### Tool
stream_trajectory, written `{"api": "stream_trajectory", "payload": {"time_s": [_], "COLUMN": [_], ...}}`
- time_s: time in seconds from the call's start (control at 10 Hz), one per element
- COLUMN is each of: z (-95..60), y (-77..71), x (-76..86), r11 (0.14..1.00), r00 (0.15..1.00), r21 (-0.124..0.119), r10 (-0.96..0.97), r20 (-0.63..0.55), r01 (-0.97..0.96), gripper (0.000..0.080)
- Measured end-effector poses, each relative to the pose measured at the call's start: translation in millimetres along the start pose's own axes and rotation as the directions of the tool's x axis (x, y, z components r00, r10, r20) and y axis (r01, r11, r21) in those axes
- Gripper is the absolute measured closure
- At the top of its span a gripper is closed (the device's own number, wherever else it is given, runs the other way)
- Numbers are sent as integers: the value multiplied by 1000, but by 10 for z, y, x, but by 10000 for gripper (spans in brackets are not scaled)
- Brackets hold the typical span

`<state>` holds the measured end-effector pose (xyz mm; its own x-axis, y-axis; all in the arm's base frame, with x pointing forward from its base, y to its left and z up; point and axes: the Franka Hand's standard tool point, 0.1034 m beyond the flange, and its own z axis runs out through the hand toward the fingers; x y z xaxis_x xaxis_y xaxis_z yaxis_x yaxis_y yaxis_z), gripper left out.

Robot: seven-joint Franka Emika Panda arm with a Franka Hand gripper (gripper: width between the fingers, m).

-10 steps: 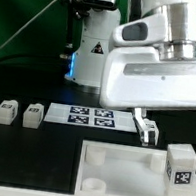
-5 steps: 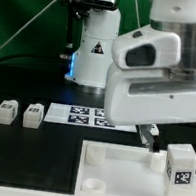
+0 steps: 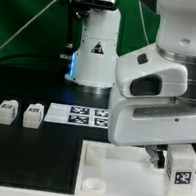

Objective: Assemble one leg

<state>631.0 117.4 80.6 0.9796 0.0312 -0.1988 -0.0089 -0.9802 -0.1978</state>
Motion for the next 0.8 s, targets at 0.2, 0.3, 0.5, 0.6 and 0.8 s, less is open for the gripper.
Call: {"api": "stream_trajectory", "payload": {"time_s": [0.2,0.3,0.5,0.6,0.8], "z": [0,-1,13,18,25], "y": [25,45,53,60,57], "x": [2,4,10,22,5], "r11": [1000,1000,999,998,927], "r00": [1000,1000,999,997,922], "r21": [-6,-9,-10,-9,25], "r10": [-1,2,37,67,375], "r20": [0,0,-9,-42,-95], "r01": [1,-2,-37,-67,-374], "gripper": [462,498,500,500,501]}}
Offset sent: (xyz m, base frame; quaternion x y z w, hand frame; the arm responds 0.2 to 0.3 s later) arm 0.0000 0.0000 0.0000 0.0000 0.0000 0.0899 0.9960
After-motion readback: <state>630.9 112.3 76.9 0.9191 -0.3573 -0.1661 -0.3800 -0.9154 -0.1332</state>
